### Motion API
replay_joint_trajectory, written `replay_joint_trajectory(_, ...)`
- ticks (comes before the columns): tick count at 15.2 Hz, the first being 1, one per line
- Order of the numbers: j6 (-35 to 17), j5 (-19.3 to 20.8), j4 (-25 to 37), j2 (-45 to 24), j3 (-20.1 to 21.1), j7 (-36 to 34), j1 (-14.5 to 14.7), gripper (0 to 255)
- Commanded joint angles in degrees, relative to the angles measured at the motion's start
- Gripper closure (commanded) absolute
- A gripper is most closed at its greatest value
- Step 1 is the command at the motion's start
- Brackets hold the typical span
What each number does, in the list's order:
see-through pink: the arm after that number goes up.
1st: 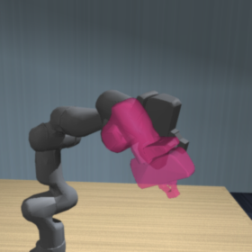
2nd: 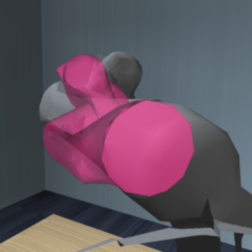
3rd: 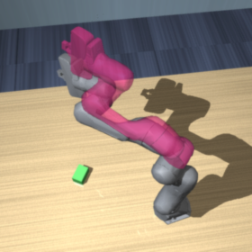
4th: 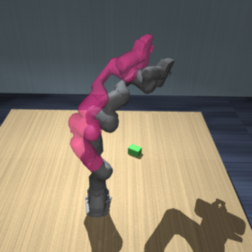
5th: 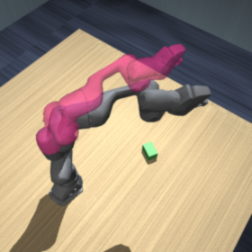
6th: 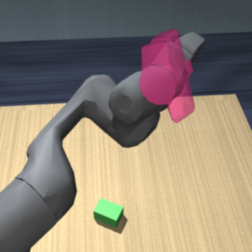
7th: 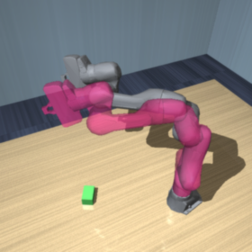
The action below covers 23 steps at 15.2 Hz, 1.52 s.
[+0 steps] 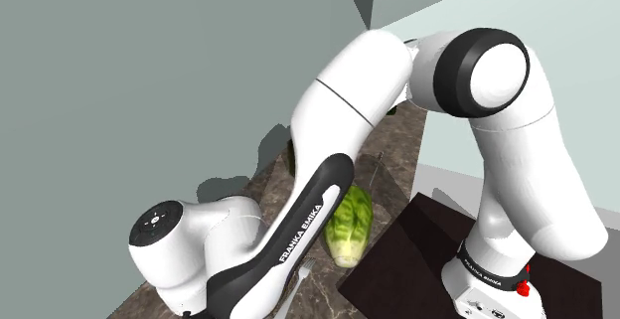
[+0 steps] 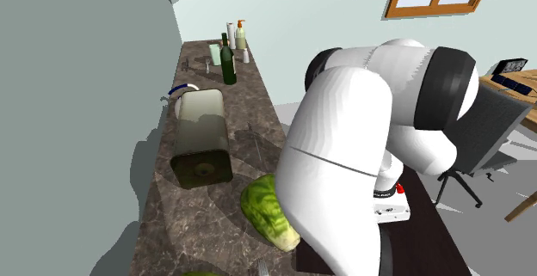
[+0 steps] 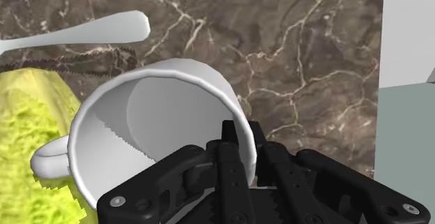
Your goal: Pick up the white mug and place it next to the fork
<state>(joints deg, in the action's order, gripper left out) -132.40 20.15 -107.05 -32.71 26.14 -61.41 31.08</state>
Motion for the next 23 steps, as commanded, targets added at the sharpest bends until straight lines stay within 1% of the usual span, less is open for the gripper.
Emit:
replay_joint_trajectory(1,-0.91,0.58,0.03,-1.04,-0.44,-0.45,0.37,255)
replay_joint_trajectory(3,-1.74,1.1,0.09,-1.98,-0.84,-0.77,0.65,255)
replay_joint_trajectory(11,-1.74,1.11,0.09,-1.98,-0.83,-0.78,0.64,255)
replay_joint_trajectory(12,-1.74,1.12,0.09,-1.99,-0.83,-0.78,0.64,0)
replay_joint_trajectory(17,-1.74,1.12,0.1,-1.99,-0.83,-0.77,0.64,0)
replay_joint_trajectory(21,3.38,-1.69,0.83,2.69,1.27,0.95,-0.69,0)
replay_joint_trajectory(23,3.37,-1.7,0.83,2.69,1.27,0.96,-0.69,0)
